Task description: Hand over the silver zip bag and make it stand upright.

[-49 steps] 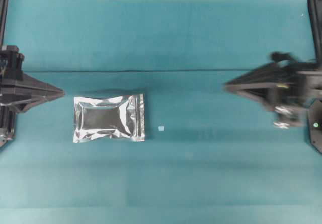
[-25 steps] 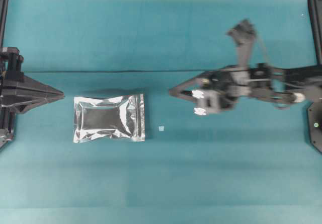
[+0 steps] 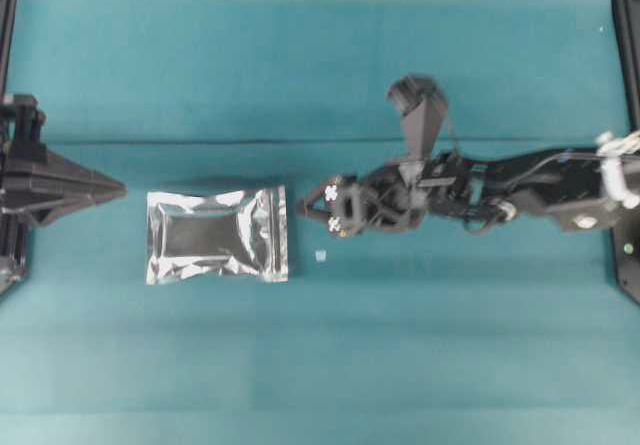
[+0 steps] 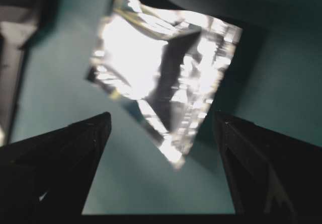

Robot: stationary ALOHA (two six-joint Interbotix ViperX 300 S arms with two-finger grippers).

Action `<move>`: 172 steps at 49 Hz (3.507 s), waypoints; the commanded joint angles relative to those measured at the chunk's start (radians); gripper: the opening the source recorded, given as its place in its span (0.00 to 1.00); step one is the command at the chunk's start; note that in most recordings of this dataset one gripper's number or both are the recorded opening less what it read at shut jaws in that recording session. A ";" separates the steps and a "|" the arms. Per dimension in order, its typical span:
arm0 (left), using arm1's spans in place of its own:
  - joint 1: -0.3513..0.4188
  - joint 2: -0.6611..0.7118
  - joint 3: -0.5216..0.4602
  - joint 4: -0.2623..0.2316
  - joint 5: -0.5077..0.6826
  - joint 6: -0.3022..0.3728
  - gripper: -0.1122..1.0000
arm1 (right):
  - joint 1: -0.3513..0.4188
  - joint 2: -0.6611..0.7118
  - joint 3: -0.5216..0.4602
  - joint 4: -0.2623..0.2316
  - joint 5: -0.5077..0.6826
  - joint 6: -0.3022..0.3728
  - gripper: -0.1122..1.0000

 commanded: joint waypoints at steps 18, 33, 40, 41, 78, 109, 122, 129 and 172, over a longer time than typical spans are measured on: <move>-0.002 0.014 -0.014 0.002 -0.006 -0.012 0.10 | 0.012 0.166 -0.109 0.003 -0.037 0.095 0.92; -0.002 0.017 -0.014 0.003 -0.006 -0.014 0.10 | 0.018 0.239 -0.149 0.003 -0.040 0.129 0.92; -0.002 0.017 -0.012 0.003 -0.005 -0.014 0.10 | 0.018 0.270 -0.183 0.003 -0.038 0.130 0.92; -0.002 0.017 -0.012 0.003 -0.005 -0.014 0.10 | 0.018 0.276 -0.192 0.003 -0.038 0.129 0.92; -0.002 0.020 -0.006 0.002 -0.006 -0.015 0.10 | 0.020 0.318 -0.250 0.003 0.031 0.123 0.36; -0.002 0.020 -0.003 0.002 -0.005 -0.015 0.10 | -0.008 0.041 -0.419 -0.138 0.652 -0.252 0.11; -0.002 0.021 0.000 0.003 -0.005 -0.015 0.10 | -0.017 0.035 -0.603 -0.236 1.123 -0.474 0.11; -0.002 0.020 0.002 0.003 -0.005 -0.017 0.10 | -0.015 0.055 -0.687 -0.295 1.290 -0.561 0.11; 0.002 0.023 0.011 0.002 -0.005 -0.061 0.10 | 0.046 0.155 -0.818 -0.454 1.468 -0.879 0.11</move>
